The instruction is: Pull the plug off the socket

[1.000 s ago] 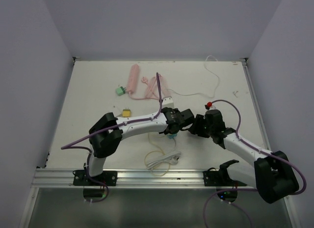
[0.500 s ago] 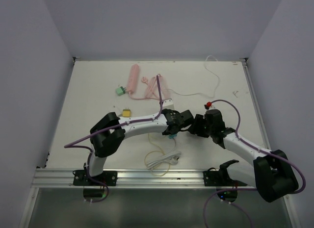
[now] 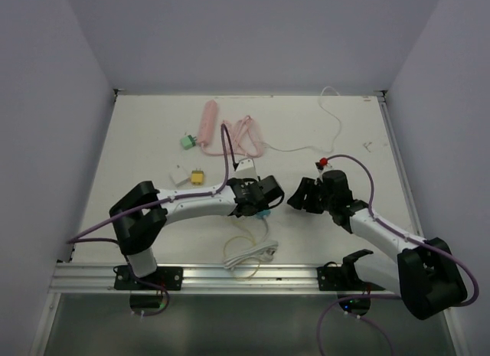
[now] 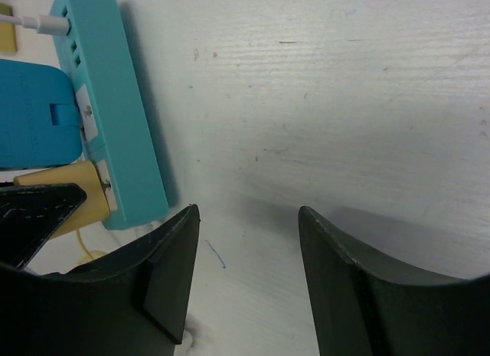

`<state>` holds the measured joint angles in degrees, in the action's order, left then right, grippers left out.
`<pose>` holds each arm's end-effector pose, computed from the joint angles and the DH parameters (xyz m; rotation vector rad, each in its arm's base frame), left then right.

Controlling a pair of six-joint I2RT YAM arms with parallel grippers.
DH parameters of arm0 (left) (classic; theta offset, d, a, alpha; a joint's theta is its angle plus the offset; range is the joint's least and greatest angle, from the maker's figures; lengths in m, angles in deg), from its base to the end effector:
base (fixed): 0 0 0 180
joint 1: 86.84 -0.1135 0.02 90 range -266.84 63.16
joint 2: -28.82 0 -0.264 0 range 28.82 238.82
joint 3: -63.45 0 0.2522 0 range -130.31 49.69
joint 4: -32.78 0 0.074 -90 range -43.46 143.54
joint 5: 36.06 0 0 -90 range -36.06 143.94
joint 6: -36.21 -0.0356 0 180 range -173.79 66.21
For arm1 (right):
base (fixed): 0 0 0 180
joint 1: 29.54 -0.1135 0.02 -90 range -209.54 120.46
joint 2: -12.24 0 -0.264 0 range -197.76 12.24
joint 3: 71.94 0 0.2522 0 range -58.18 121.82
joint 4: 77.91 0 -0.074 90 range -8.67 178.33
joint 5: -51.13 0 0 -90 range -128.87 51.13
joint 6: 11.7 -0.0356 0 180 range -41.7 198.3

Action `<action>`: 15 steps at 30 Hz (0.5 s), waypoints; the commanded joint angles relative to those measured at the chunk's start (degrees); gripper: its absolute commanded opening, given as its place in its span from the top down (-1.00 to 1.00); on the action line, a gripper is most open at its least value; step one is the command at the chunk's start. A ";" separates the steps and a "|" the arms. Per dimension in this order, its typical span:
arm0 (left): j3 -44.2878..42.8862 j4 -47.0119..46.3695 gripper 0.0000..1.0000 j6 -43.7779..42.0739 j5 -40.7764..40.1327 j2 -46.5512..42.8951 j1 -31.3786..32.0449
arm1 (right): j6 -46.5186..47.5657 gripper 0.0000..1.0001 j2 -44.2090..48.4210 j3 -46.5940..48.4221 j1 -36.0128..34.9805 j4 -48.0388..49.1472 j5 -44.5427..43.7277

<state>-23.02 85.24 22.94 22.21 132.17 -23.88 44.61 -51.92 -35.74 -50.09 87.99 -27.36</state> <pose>0.1799 -0.3113 0.1996 -0.4278 2.4637 -0.1828 0.1928 0.0799 0.1599 0.1672 2.3885 0.6993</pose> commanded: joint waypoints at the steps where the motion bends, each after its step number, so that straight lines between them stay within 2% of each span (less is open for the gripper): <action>1: 7.89 -11.69 0.65 -4.91 0.43 -8.85 -0.90 | 0.56 -0.18 2.02 2.52 0.17 3.24 5.27; 4: 15.72 -20.31 0.71 -6.94 1.58 -14.22 -1.52 | -1.89 -0.39 1.59 3.57 0.08 5.17 10.28; 8: 23.74 -30.42 0.78 -9.40 3.51 -19.67 -1.96 | -4.01 -0.53 -1.05 5.16 -0.45 7.37 14.41; 15: 32.18 -44.31 0.79 -12.75 6.50 -23.98 -2.49 | -6.64 -0.58 -9.56 9.46 -6.59 8.42 13.64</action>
<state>6.97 53.19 13.08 27.70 110.94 -25.98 40.28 -59.00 -28.99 -54.16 93.49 -15.08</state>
